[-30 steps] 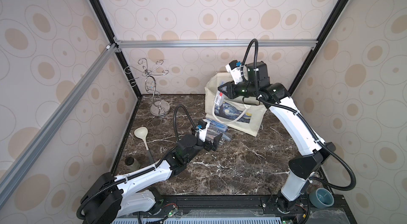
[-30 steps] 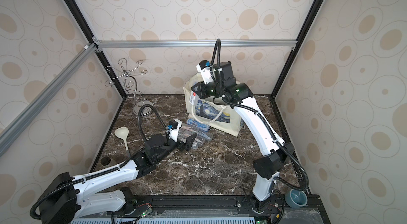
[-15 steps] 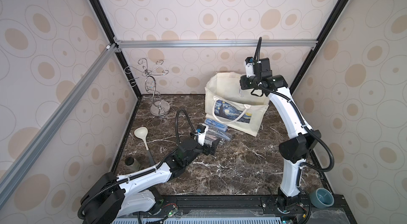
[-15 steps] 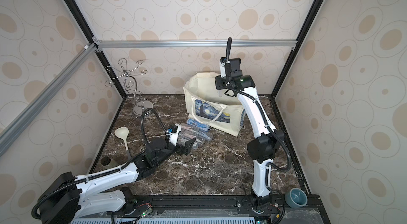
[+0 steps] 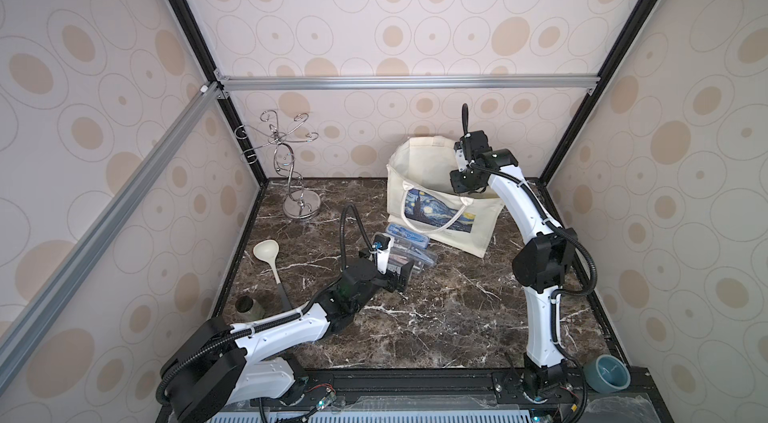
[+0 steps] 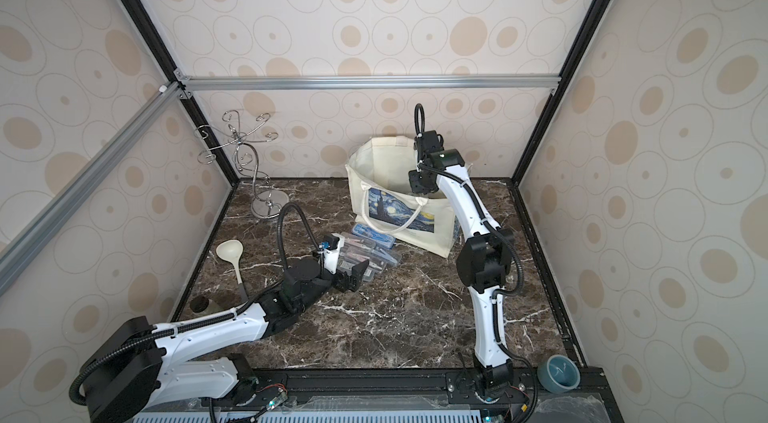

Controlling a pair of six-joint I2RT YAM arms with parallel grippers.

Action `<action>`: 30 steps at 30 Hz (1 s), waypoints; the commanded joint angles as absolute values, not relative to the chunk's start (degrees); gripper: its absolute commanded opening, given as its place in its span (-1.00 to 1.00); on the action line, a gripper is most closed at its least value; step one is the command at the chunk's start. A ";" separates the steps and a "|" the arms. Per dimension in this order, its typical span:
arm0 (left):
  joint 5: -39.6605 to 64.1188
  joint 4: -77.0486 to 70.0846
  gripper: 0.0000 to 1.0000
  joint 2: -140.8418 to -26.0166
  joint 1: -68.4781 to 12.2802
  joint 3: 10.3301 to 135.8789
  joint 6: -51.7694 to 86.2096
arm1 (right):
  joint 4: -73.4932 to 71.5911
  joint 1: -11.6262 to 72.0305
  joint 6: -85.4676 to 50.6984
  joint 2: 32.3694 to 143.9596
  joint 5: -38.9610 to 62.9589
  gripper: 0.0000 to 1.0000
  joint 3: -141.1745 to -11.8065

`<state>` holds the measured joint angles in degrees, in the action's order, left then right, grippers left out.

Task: Put the compass set into the canvas bag
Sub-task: Place the compass set in the canvas bag.

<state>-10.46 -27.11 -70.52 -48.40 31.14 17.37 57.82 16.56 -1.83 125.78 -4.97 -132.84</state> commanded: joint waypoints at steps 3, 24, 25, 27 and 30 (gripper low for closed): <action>-18.23 -19.95 1.00 -73.89 -48.56 36.52 20.94 | 60.70 16.71 -0.85 125.79 -5.28 -0.51 -132.55; -18.39 -8.92 1.00 -86.72 -47.41 45.94 25.48 | 46.00 16.73 -3.35 100.75 6.55 0.57 -112.15; -18.52 -8.51 1.00 -87.07 -47.38 46.26 25.57 | 44.89 16.71 -3.63 98.93 7.36 0.58 -110.60; -19.05 -8.14 1.00 -87.53 -47.24 46.58 25.97 | 42.49 16.72 -3.75 95.48 9.22 0.59 -107.11; -19.24 -8.55 1.00 -87.58 -46.86 46.36 26.42 | 38.81 16.78 -3.79 90.28 11.85 0.60 -102.17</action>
